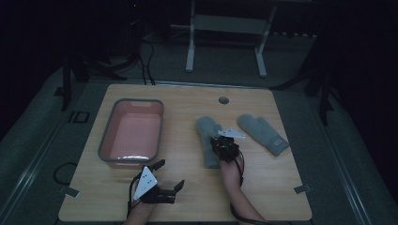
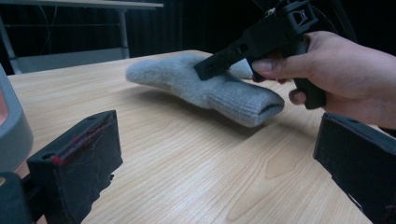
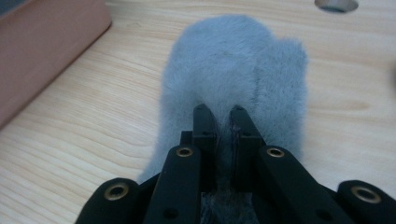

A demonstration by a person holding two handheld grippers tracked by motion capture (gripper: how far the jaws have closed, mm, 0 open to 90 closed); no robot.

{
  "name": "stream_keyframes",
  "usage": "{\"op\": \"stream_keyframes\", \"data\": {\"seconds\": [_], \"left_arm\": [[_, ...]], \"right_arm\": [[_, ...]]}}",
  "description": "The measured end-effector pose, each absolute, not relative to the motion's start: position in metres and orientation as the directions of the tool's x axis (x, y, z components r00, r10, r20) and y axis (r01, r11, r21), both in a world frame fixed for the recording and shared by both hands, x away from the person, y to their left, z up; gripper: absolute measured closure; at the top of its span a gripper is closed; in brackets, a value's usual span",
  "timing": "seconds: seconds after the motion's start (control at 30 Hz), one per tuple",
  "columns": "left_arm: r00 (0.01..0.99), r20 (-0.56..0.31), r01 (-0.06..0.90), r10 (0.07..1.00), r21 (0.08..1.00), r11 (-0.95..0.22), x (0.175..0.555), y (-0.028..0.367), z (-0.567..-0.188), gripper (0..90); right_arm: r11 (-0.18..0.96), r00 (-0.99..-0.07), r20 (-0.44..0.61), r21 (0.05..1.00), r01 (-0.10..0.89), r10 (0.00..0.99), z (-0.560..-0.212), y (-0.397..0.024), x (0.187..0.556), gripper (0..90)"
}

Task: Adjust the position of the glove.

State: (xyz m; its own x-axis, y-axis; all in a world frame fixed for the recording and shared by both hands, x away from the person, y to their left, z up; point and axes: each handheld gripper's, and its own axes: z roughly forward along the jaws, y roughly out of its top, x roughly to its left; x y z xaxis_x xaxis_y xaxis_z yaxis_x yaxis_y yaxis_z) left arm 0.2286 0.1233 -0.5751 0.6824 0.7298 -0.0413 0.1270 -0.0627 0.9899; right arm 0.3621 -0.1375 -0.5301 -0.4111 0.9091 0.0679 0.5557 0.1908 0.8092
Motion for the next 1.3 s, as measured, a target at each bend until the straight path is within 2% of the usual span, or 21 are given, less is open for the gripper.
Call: {"op": "stream_keyframes", "data": {"seconds": [0.17,0.33,0.4,0.53,0.8,0.93,1.07,1.13,1.23,1.3], "left_arm": [[0.684,-0.038,0.125,0.728,0.99,-0.065,0.228,0.123,-0.575,1.1],[0.686,-0.036,0.124,0.726,0.99,-0.068,0.228,0.123,-0.575,1.0],[0.687,-0.035,0.123,0.726,0.99,-0.068,0.228,0.123,-0.575,1.1],[0.686,-0.035,0.123,0.726,0.99,-0.068,0.228,0.123,-0.575,1.0],[0.687,-0.037,0.124,0.726,0.99,-0.067,0.229,0.123,-0.575,1.1],[0.686,-0.037,0.123,0.726,0.99,-0.065,0.228,0.124,-0.575,1.1],[0.686,-0.041,0.125,0.727,0.99,-0.062,0.229,0.124,-0.575,1.0],[0.686,-0.043,0.126,0.726,0.99,-0.06,0.229,0.124,-0.575,1.1],[0.687,-0.041,0.125,0.725,0.99,-0.062,0.229,0.124,-0.575,1.1],[0.687,-0.042,0.125,0.726,0.99,-0.062,0.229,0.124,-0.575,1.1]], "right_arm": [[0.137,-0.369,0.107,0.806,0.576,0.923,-0.535,-0.127,0.359,83.6],[0.117,-0.344,0.134,0.776,0.62,0.929,-0.557,-0.114,0.366,81.8],[0.129,-0.354,0.124,0.78,0.612,0.927,-0.557,-0.113,0.366,76.1],[0.185,-0.41,0.098,0.781,0.597,0.907,-0.551,-0.114,0.367,53.9],[0.323,-0.501,-0.009,0.775,0.543,0.865,-0.532,-0.122,0.36,34.1],[0.346,-0.523,-0.036,0.789,0.508,0.852,-0.519,-0.135,0.359,31.0],[0.339,-0.581,0.019,0.796,0.501,0.814,-0.508,-0.152,0.359,26.6],[0.348,-0.604,0.015,0.806,0.479,0.797,-0.504,-0.161,0.359,23.7],[0.354,-0.669,0.03,0.831,0.43,0.743,-0.498,-0.179,0.359,29.7],[0.353,-0.675,0.02,0.841,0.41,0.737,-0.495,-0.193,0.361,31.5]]}}
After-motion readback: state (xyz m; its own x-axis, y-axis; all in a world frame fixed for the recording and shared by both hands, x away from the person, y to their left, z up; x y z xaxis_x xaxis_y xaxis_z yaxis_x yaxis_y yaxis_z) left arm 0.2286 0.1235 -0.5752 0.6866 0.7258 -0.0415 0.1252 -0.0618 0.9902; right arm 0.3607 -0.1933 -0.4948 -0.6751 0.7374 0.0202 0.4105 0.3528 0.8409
